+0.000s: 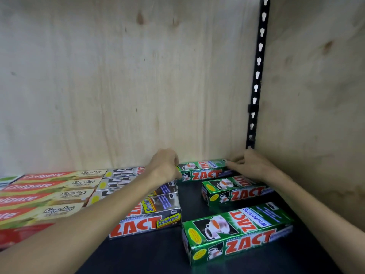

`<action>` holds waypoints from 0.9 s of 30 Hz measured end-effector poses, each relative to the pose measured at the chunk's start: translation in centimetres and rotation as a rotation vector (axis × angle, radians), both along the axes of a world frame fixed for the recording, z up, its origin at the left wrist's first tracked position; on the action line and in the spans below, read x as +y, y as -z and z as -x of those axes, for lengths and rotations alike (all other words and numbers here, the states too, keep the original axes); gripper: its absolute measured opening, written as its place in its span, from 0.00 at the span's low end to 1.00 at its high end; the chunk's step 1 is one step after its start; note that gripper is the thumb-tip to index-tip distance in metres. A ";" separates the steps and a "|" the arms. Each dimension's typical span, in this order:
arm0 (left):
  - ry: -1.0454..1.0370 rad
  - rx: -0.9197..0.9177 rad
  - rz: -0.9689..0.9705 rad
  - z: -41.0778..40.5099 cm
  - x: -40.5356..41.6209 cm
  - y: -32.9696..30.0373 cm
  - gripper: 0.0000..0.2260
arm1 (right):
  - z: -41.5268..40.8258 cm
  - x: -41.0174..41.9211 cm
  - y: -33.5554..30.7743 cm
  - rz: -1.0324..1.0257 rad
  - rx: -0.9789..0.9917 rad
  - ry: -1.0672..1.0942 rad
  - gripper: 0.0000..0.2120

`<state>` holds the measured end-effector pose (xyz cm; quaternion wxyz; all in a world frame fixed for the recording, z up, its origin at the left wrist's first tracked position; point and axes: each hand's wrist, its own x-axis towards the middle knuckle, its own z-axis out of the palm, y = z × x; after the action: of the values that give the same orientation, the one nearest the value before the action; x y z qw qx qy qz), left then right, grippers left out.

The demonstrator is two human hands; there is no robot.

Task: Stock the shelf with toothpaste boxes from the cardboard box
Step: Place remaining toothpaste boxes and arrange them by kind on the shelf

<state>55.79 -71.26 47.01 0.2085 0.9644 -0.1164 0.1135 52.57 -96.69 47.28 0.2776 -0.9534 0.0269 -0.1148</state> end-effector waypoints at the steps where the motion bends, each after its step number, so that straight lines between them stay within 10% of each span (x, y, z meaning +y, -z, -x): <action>1: 0.006 -0.036 -0.016 0.4 -0.2 0.1 0.16 | 1.0 -0.4 -0.3 -0.027 -0.047 0.014 0.14; 9: 0.452 -0.142 -0.045 6.1 -6.2 1.6 0.21 | 7.2 -2.1 1.2 0.245 0.013 0.153 0.13; 27: 0.150 -0.030 -0.017 3.5 -1.0 0.7 0.27 | 2.7 -1.5 1.9 -0.028 -0.009 -0.027 0.30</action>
<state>52.31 -72.23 46.34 0.2063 0.9529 -0.1925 0.1110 49.83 -98.17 45.34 0.2926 -0.9492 0.0145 -0.1149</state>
